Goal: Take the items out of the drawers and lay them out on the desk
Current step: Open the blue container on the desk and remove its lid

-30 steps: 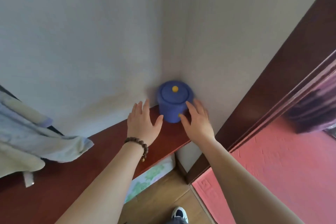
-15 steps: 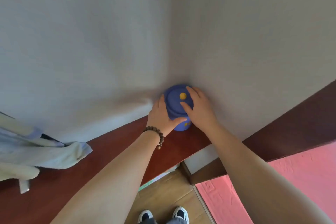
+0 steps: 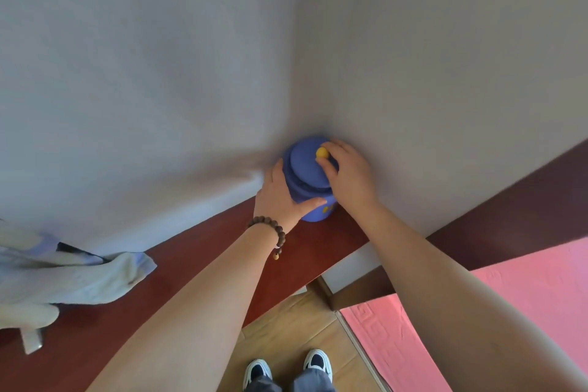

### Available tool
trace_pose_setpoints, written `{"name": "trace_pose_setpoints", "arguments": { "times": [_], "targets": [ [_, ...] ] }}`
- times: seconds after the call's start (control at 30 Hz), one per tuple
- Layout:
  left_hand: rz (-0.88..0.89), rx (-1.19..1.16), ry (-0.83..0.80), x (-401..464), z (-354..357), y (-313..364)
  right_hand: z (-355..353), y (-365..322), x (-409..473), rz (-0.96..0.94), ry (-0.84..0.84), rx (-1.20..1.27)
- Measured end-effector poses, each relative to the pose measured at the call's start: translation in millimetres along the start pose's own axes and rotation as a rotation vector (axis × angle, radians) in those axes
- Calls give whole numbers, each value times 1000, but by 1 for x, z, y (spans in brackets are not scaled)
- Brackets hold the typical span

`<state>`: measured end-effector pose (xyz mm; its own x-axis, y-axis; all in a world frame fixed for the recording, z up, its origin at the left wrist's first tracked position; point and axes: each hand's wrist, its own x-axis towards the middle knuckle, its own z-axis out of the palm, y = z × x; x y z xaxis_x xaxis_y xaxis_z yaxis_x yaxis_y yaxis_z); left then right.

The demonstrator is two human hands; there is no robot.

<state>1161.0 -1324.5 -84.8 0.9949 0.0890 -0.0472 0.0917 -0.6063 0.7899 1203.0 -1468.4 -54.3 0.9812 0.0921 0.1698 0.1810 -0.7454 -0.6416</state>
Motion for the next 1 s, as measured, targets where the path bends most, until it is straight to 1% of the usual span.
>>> {"name": "trace_pose_setpoints", "arguments": {
  "times": [0.13,0.2,0.3,0.43,0.53,0.7,0.87,1.0],
  "targets": [
    [3,21,-11,-2,0,1,-25,-9,-24,17,85,111],
    [-7,3,-15,-3,-1,1,-36,-8,-47,45,99,143],
    [-15,-8,-29,-4,0,0,-41,8,-88,91,108,125],
    [19,-15,-4,-2,1,-3,-24,33,-135,153,134,82],
    [29,7,7,0,3,-4,-4,48,-145,209,74,33],
    [34,22,1,3,3,-8,29,70,-127,308,-54,-25],
    [36,18,3,3,4,-8,50,84,-119,359,-68,11],
    [48,10,6,3,5,-7,51,86,-120,397,-72,23]
  ]
}}
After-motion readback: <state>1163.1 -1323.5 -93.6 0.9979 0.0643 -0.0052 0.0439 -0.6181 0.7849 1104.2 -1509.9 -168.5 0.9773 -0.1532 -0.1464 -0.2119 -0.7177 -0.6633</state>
